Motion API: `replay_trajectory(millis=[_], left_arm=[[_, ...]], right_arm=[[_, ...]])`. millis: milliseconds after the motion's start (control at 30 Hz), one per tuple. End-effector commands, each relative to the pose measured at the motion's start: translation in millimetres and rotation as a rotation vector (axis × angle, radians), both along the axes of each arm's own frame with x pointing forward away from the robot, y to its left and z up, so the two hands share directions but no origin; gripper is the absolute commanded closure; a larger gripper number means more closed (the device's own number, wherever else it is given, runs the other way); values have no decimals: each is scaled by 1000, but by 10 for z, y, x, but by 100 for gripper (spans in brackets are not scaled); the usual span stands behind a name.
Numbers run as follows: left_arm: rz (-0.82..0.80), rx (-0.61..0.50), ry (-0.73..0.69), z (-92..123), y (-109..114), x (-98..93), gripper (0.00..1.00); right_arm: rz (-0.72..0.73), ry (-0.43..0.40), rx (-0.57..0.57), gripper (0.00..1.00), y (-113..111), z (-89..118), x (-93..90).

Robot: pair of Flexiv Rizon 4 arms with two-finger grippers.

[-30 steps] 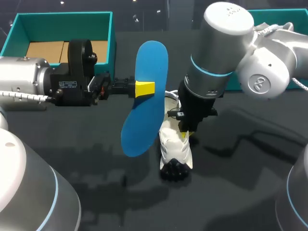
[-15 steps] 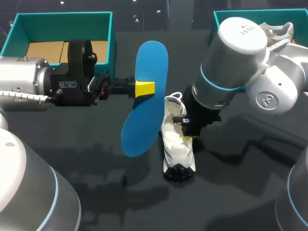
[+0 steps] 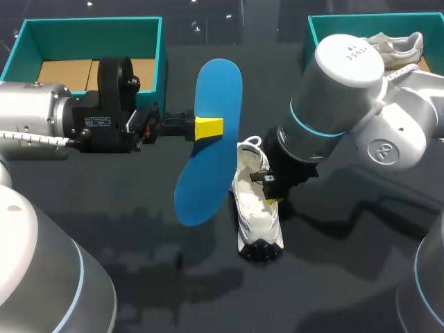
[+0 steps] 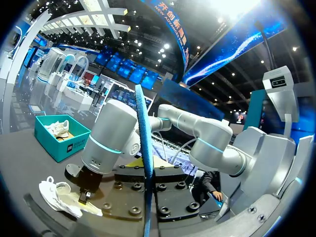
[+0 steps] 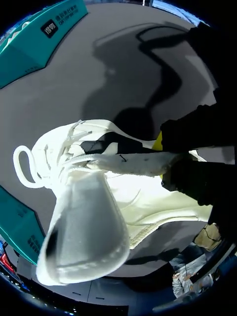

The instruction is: Take the shoe out of the shoebox, open the shoe tongue, remove and reinsert the insole, then place the shoe into the shoebox

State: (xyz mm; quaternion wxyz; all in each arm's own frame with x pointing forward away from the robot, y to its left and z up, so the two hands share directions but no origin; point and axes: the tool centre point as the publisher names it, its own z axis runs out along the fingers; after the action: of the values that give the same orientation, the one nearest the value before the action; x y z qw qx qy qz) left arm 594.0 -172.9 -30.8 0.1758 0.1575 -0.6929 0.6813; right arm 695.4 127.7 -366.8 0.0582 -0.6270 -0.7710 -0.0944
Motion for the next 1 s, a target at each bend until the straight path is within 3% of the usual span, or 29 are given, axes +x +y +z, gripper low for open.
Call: replay_trajectory(millis=[33,533,600,633,700,733,767,1000], left_arm=[[-1,-3,0,-13,-26,11,100],[-1,-3,0,-13,-26,11,100],[-1,-3,0,-13,-26,11,100],[-1,-3,0,-13,-26,11,100],[-1,-3,0,-13,-26,11,100],[-1,-3,0,-13,-26,11,100],[-1,-3,0,-13,-26,11,100],[-1,-3,0,-13,-26,11,100]], right_arm=[[2,1,11,100,0,-74,10],[-9,4,31,100,20,-160,-15],[-14,0,34,71,25,-153,-24],[-16,0,34,65,27,-149,-27],[-20,-1,35,42,30,-128,-36],[-23,0,35,6,29,-111,-39],[-24,1,35,0,28,-100,-40],[-74,34,101,0,-115,181,-61]])
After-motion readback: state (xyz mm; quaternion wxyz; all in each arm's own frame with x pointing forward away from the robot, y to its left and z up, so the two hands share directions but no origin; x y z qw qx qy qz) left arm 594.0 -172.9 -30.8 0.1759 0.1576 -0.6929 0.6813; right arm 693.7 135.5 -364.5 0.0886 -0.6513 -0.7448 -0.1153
